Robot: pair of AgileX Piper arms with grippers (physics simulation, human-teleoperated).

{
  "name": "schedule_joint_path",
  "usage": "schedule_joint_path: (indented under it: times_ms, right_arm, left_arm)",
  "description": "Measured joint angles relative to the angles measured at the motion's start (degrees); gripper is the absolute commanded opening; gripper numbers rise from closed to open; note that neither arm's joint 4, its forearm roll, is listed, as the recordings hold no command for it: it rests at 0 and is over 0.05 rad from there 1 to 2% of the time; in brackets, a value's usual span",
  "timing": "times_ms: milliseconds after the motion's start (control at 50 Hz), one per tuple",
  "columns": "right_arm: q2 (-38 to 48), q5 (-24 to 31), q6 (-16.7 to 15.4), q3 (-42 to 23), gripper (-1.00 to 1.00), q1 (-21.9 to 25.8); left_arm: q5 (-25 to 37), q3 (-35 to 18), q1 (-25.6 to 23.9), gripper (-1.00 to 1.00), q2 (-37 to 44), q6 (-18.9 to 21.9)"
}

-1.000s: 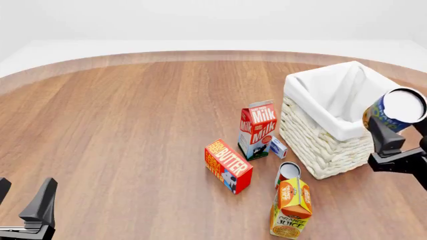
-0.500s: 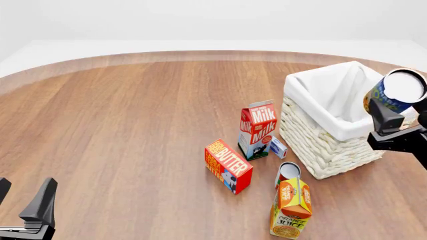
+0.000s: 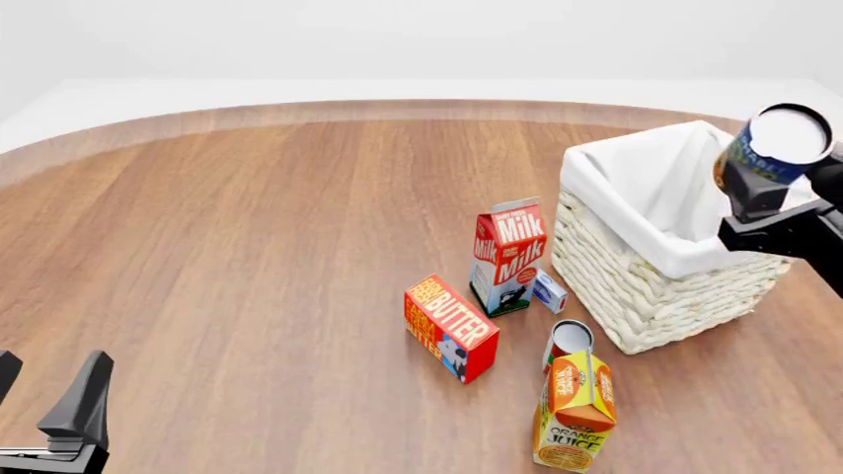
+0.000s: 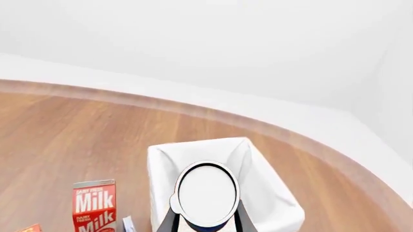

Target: Pick up the alphabet soup, and put it in the basket.

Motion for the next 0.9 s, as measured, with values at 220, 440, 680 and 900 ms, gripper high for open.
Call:
schedule_joint_path:
  times_ms: [220,440,680,900]
  right_arm:
    - [3.2,0.7,-0.3,-3.4,-1.00,-0.1]
    - [6.9,0.6,-0.3,-6.4,-1.00,0.4]
    - [11.3,0.4,0.0,-9.9,-1.00,0.5]
    - [14.5,1.2,0.0,-12.5,-1.00,-0.3]
  left_arm:
    - [0.0,0.0,0.0,1.00,0.0,0.0]
    - [0.0,0.0,0.0,1.00,0.0,0.0]
    - [0.0,0.0,0.0,1.00,0.0,0.0]
    - [0.0,0.0,0.0,1.00,0.0,0.0]
